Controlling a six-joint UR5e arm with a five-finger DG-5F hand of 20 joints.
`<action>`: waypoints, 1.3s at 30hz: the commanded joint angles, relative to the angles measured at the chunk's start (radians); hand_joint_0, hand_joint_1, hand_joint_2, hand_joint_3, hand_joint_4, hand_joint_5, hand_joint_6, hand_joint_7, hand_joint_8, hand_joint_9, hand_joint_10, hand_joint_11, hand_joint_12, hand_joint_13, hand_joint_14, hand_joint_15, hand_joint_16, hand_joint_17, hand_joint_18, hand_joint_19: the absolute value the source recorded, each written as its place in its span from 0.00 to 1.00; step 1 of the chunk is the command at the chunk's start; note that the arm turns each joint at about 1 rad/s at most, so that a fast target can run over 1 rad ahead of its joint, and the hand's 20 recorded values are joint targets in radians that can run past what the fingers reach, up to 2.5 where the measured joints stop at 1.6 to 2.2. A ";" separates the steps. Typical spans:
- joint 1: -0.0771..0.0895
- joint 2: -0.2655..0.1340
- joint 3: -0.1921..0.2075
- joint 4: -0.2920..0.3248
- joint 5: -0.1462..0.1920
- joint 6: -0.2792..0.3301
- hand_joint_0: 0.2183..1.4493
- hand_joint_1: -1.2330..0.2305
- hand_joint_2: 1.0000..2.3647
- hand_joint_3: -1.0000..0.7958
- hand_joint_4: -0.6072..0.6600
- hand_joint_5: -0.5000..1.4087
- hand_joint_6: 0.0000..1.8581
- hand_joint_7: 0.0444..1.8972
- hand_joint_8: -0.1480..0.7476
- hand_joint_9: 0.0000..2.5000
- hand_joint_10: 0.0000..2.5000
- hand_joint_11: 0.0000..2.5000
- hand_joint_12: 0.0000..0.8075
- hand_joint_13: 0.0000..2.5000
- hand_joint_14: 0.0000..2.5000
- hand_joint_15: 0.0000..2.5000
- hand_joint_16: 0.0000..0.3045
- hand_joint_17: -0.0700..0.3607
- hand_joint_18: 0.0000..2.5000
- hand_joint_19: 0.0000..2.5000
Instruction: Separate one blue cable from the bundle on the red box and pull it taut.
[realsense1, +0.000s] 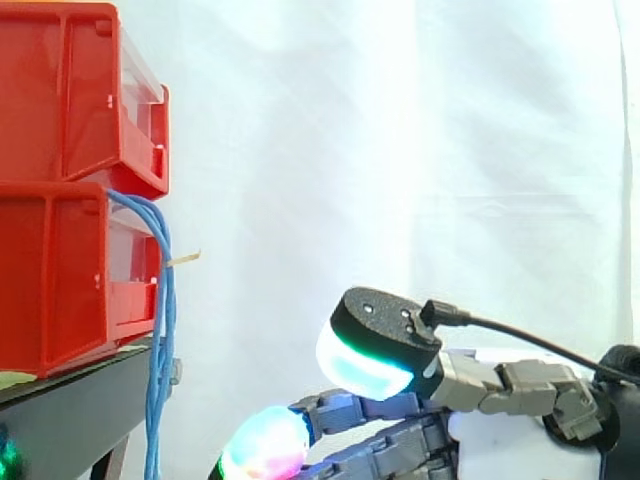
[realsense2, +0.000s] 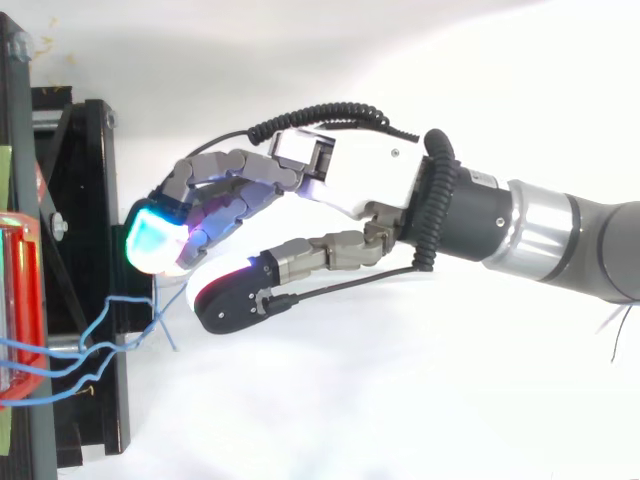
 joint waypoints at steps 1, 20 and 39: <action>0.000 -0.036 0.032 0.023 -0.003 -0.009 0.25 0.45 0.00 0.28 0.68 0.20 0.27 0.48 0.45 0.33 0.00 0.07 0.41 0.26 0.00 0.10 0.12 0.36 0.17 0.10; 0.033 -0.162 0.304 -0.098 -0.042 -0.029 0.25 0.46 0.00 0.28 0.68 0.20 0.27 0.53 0.45 0.33 0.00 0.07 0.41 0.27 0.00 0.11 0.12 0.36 0.17 0.11; 0.058 -0.062 0.253 -0.244 -0.042 -0.030 0.26 0.46 0.00 0.28 0.67 0.21 0.27 0.56 0.45 0.34 0.00 0.08 0.40 0.29 0.00 0.12 0.12 0.36 0.18 0.12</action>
